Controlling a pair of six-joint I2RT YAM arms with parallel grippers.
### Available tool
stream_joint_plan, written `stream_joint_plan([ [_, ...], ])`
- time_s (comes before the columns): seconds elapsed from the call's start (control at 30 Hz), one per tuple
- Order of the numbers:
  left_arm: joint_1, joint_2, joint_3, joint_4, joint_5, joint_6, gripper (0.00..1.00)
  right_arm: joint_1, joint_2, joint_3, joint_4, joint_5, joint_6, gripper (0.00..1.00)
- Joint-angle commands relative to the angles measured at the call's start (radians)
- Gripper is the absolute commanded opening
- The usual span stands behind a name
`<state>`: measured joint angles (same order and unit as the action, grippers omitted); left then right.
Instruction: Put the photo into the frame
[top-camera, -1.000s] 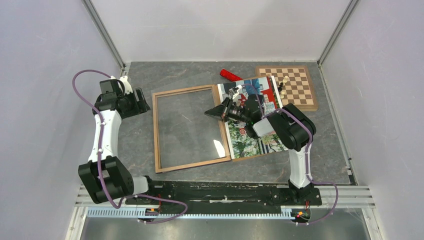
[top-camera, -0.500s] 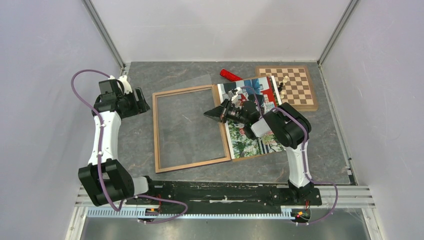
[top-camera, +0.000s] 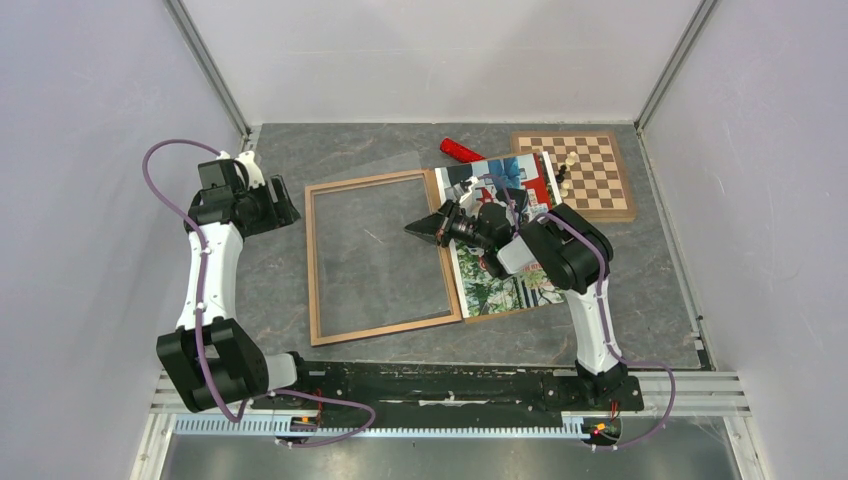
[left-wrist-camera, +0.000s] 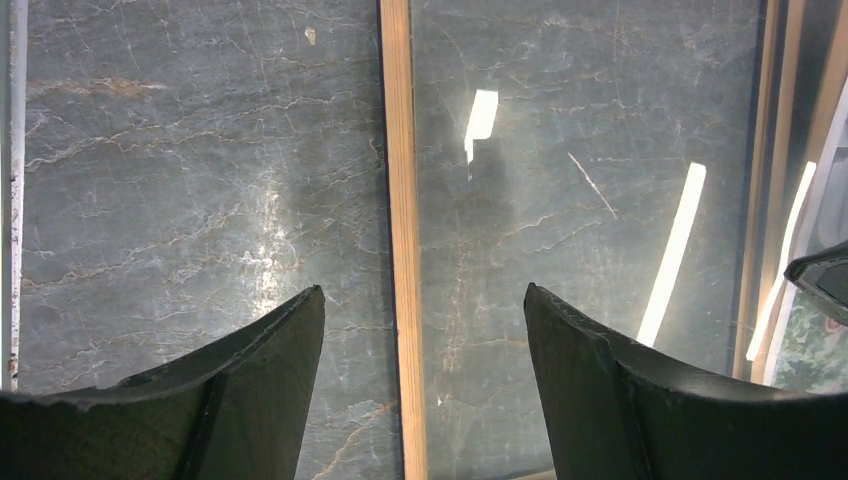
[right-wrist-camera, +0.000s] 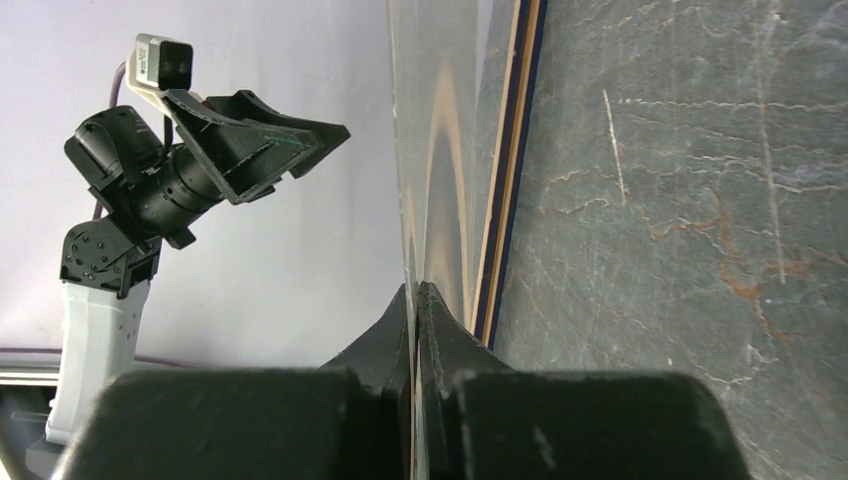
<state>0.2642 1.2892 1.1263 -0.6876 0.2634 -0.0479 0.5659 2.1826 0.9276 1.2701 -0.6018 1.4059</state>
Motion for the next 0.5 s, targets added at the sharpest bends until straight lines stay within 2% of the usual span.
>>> stream_joint_plan([
  [0.0, 0.004, -0.019, 0.003, 0.033, 0.013, 0.017, 0.79, 0.003, 0.015, 0.031, 0.057, 0.028, 0.009, 0.0],
  [0.47, 0.004, -0.021, -0.002, 0.039, 0.017, 0.016, 0.79, 0.003, 0.048, 0.044, 0.068, 0.037, 0.007, 0.0],
])
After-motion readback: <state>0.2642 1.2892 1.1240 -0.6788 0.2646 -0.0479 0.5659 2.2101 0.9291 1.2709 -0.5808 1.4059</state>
